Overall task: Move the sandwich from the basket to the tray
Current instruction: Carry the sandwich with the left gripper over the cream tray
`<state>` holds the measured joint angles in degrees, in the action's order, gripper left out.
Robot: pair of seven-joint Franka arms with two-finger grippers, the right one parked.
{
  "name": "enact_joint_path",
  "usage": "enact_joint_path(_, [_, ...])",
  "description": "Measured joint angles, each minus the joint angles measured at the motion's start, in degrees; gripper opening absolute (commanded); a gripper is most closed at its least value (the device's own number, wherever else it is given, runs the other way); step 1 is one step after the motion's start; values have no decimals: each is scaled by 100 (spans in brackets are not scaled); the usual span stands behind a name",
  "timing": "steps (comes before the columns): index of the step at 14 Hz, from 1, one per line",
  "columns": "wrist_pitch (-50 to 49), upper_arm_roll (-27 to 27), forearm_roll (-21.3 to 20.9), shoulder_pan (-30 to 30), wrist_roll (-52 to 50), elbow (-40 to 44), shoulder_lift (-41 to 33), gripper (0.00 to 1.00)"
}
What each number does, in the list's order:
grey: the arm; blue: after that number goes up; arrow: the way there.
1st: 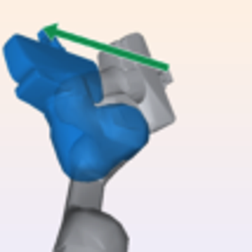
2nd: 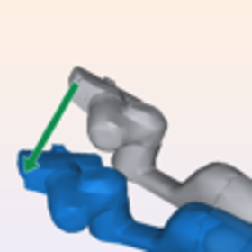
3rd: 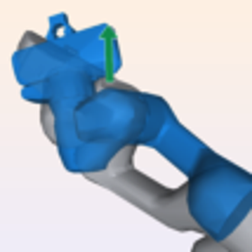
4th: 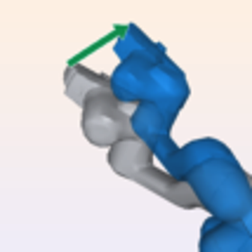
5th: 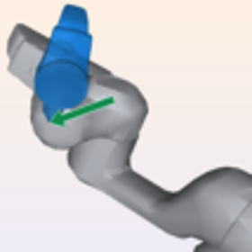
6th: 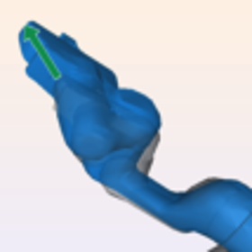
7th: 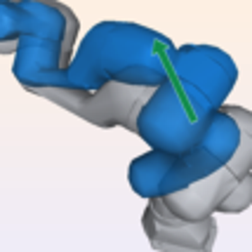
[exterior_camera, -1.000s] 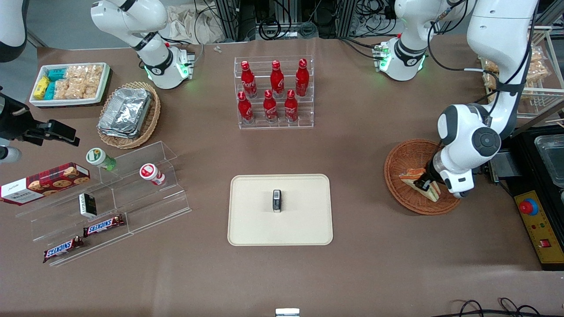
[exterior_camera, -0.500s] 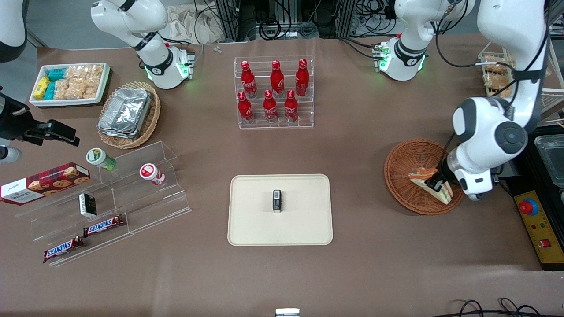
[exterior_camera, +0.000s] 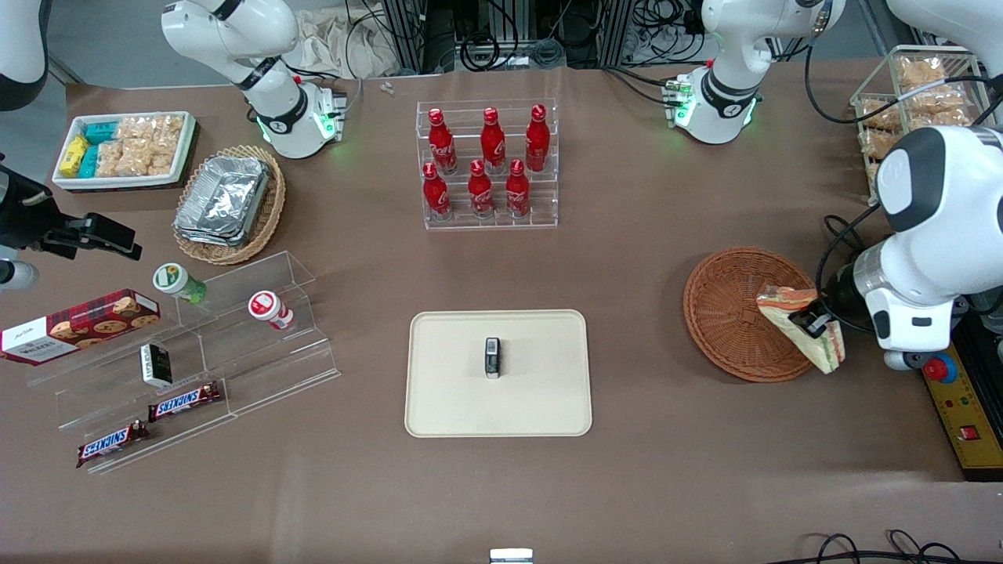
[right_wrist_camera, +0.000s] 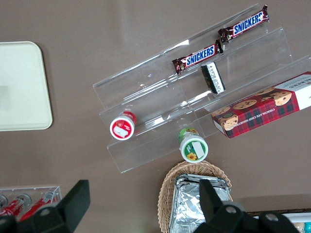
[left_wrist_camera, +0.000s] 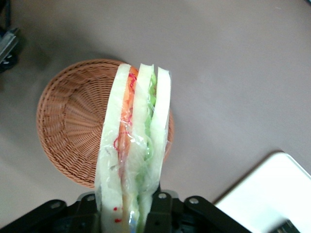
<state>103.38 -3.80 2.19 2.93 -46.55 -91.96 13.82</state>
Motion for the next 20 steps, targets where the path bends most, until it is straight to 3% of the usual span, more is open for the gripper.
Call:
enact_joint_path(1, [-38, -136, 0, 106, 4, 163, 36, 1])
enact_joint_path(2, [-49, -260, 0, 251, 4, 279, 101, 0])
enact_joint_path(7, [187, -435, -2, 1242, 50, 871, 1210, 0])
enact_joint_path(11, [1582, -443, -28, 1996, 52, 1173, 2373, 0])
enact_joint_path(14, [2405, -444, -32, 2279, 97, 1233, 3001, 0])
enact_joint_path(17, [2464, -442, -77, 2356, 409, 1293, 3263, 0])
enact_joint_path(20, [2431, -434, -375, 2357, 812, 1294, 3272, 0])
